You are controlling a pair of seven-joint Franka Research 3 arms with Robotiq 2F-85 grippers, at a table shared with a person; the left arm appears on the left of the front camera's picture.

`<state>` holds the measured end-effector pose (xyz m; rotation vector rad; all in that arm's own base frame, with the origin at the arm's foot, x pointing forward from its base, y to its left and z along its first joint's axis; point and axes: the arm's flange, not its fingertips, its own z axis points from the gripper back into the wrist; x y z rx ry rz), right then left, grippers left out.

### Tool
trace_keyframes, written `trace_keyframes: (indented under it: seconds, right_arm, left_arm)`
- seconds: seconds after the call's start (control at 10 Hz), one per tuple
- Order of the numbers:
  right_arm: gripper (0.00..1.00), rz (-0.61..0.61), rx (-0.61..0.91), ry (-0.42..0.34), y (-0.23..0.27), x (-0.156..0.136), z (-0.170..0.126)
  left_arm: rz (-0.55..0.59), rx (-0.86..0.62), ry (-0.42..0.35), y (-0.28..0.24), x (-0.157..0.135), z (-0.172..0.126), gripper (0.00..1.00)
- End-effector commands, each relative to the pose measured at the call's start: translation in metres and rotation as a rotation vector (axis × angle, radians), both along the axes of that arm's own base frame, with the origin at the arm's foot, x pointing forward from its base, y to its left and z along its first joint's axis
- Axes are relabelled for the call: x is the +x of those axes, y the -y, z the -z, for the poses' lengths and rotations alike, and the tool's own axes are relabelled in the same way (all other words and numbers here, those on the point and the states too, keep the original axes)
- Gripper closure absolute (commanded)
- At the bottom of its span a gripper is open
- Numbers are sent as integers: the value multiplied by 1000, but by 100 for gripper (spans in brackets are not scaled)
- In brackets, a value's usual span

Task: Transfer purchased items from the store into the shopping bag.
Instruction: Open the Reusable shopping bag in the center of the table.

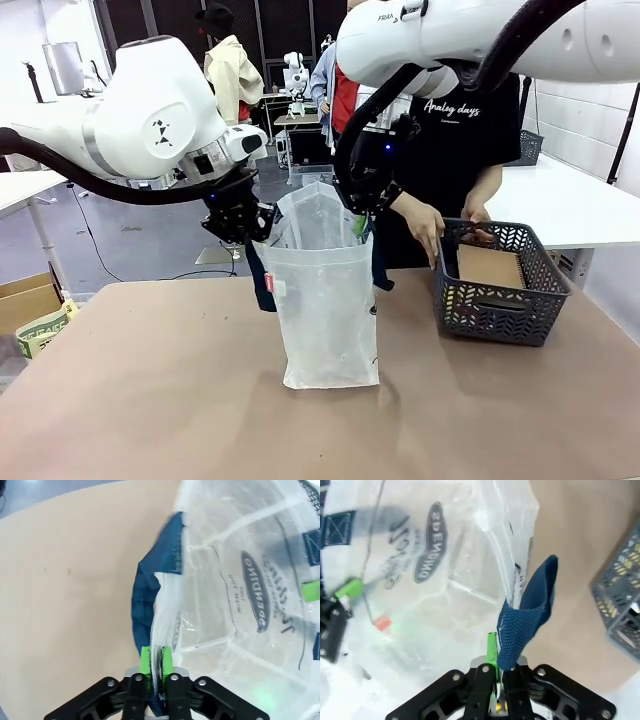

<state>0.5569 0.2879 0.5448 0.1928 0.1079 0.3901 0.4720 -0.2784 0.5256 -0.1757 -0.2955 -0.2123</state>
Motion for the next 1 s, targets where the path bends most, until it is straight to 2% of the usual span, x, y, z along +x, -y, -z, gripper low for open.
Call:
trace_keyframes:
  seconds: [0.0, 0.3, 0.6, 0.9]
  right_arm:
    - [100, 23, -99, 39, 19, -26, 8]
    - [100, 19, -137, 64, 34, -34, 6]
    - [100, -37, -171, 30, 56, -35, 0]
    - [100, -61, -178, 40, 64, -35, -1]
  left_arm:
    - [11, 53, 16, -14, -6, -7, 100]
    - [110, 102, 29, -20, -3, -13, 100]
    - [68, 123, 29, -29, 2, -10, 100]
    - [106, 166, 8, -37, 1, -9, 100]
